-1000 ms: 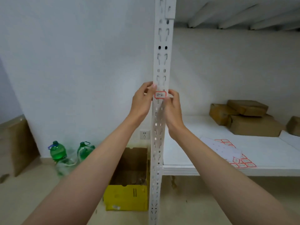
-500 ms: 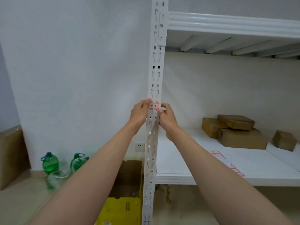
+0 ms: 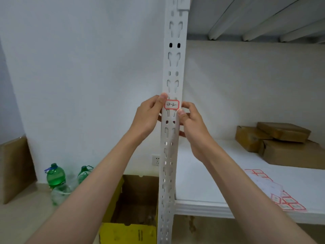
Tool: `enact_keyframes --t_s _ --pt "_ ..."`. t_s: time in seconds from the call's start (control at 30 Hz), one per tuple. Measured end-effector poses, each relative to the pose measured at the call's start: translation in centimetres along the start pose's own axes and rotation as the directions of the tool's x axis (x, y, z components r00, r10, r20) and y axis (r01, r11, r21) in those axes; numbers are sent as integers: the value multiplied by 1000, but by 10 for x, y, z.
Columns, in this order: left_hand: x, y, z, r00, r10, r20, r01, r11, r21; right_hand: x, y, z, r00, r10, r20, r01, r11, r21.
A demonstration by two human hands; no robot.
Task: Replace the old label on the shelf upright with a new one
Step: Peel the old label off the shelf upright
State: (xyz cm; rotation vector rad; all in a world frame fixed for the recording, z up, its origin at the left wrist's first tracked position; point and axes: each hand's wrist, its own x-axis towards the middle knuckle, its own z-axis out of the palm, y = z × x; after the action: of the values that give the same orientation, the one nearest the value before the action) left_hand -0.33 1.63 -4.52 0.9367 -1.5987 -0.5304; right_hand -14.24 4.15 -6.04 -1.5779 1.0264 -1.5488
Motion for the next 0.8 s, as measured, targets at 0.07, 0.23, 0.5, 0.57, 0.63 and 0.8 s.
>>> enact_keyframes --t_s 0.07,0.23,0.5,0.57,0.63,0.8 --pt "0 -2 0 1000 8 2 -8 1000 5 0 1 -1 1000 4 9 -4 1000 4" --pt "-3 -1 3 999 22 -24 -23 999 -36 -3 -1 0 1000 31 2 -31 1000 6" --pt "-13 6 4 999 -33 -15 31 995 -91 -15 -13 -1 998 60 -28 -59 998 31" --pt "-15 11 3 999 -47 -5 46 992 -119 -16 -14 1 998 56 -42 -53 997 58" --pt "-15 16 1 998 -56 4 56 991 -123 -16 -16 2 997 46 -61 -42 997 67" --pt "-8 16 0 999 -37 23 39 990 -137 -6 -15 4 995 4 -95 4 996 89"
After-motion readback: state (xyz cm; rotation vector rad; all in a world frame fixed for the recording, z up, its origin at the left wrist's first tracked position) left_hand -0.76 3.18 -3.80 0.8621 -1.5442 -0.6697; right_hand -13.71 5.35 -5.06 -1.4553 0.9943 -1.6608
